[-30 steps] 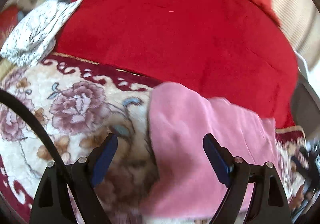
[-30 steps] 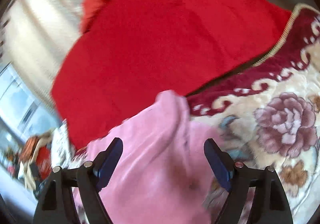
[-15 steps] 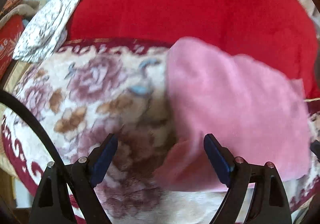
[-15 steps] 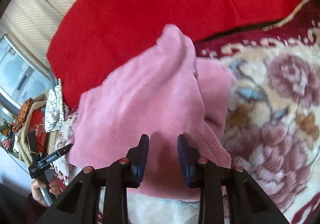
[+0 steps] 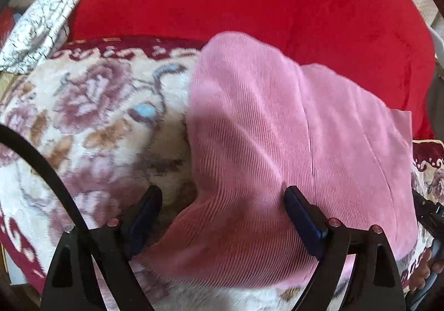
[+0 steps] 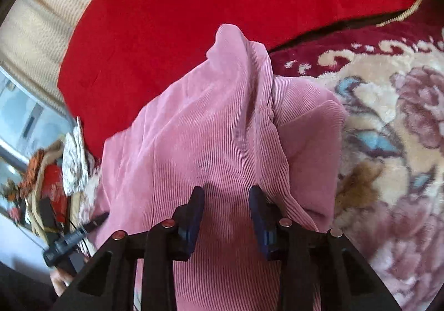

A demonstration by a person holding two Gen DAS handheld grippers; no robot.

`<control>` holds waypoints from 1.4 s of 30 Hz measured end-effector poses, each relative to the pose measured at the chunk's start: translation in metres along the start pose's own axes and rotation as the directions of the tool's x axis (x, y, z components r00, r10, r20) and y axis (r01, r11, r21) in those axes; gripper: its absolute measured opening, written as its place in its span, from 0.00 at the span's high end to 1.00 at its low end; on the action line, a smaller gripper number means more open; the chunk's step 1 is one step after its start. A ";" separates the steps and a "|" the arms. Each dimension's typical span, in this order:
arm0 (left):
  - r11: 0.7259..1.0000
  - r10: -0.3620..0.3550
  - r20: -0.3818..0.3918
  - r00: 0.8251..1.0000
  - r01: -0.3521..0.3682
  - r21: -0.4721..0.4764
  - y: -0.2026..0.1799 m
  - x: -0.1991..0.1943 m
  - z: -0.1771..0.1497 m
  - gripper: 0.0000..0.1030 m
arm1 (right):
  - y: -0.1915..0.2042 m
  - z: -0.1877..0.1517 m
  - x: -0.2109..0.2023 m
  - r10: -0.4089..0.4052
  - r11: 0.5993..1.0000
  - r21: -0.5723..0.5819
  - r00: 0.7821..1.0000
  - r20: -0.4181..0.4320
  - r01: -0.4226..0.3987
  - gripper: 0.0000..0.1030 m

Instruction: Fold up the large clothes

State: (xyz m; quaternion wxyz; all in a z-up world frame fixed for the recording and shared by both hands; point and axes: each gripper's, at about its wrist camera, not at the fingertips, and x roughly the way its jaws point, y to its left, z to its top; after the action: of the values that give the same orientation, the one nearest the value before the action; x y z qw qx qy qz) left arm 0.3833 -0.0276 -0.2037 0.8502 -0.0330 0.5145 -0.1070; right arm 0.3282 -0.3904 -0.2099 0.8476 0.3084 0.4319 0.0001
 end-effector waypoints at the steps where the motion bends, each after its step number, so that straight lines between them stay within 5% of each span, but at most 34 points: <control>1: 1.000 0.014 0.014 1.000 -0.013 -0.006 0.002 -0.006 0.001 0.12 | 0.002 -0.001 -0.005 -0.009 1.000 -0.012 1.000 0.004 0.009 0.63; 8: 0.997 0.010 0.114 0.993 0.000 -0.084 0.027 -0.056 -0.046 0.12 | 0.041 -0.020 -0.033 0.094 0.993 -0.078 0.994 0.061 -0.089 0.62; 11: 0.991 -0.045 0.103 0.994 0.058 -0.124 0.027 -0.058 -0.064 0.12 | 0.067 -0.035 -0.028 0.128 0.984 -0.131 0.989 0.072 -0.118 0.62; 15: 0.967 -0.123 0.041 0.992 0.129 -0.218 0.029 -0.040 -0.070 0.12 | 0.065 -0.049 0.006 0.070 0.989 -0.129 0.997 0.018 -0.067 0.62; 18: 0.939 -0.163 0.064 0.984 0.175 -0.297 0.030 -0.036 -0.068 0.12 | 0.063 -0.051 0.007 0.085 0.984 -0.159 0.996 0.030 -0.079 0.63; 24: 0.824 -0.266 0.152 0.952 0.306 -0.478 0.044 -0.015 -0.050 0.13 | 0.060 -0.054 0.012 0.105 0.982 -0.162 0.994 0.033 -0.098 0.64; 25: 0.820 -0.269 0.167 0.949 0.316 -0.477 0.043 -0.013 -0.047 0.18 | 0.061 -0.055 0.012 0.101 0.981 -0.171 0.994 0.038 -0.093 0.64; 26: 0.824 -0.278 0.180 0.944 0.330 -0.461 0.040 -0.012 -0.044 0.39 | 0.063 -0.055 0.013 0.097 0.980 -0.178 0.994 0.043 -0.088 0.64; 27: 0.836 -0.270 0.169 0.948 0.318 -0.447 0.036 -0.009 -0.040 0.49 | 0.060 -0.056 0.011 0.096 0.980 -0.182 0.994 0.047 -0.086 0.64; 29: 0.851 -0.246 0.175 0.954 0.298 -0.433 0.032 -0.008 -0.035 0.57 | 0.059 -0.057 0.009 0.095 0.979 -0.189 0.994 0.054 -0.083 0.64; 33: 0.843 -0.239 0.231 0.943 0.320 -0.433 0.032 -0.010 -0.030 0.56 | 0.058 -0.059 0.010 0.104 0.976 -0.196 0.993 0.063 -0.089 0.64; 37: 0.831 -0.260 0.197 0.945 0.323 -0.453 0.037 0.007 -0.032 0.47 | 0.057 -0.060 0.009 0.108 0.977 -0.190 0.992 0.059 -0.095 0.64; 42: 0.844 -0.272 0.201 0.941 0.334 -0.420 0.040 0.008 -0.025 0.62 | 0.083 -0.045 0.001 0.031 0.977 -0.213 1.000 0.002 -0.030 0.62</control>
State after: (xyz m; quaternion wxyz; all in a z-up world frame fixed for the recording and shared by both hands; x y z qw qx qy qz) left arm 0.3704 0.0114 -0.2291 0.8242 -0.3159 0.4555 -0.1164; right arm 0.3176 -0.2995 -0.1874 0.8767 0.2227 0.4224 0.0586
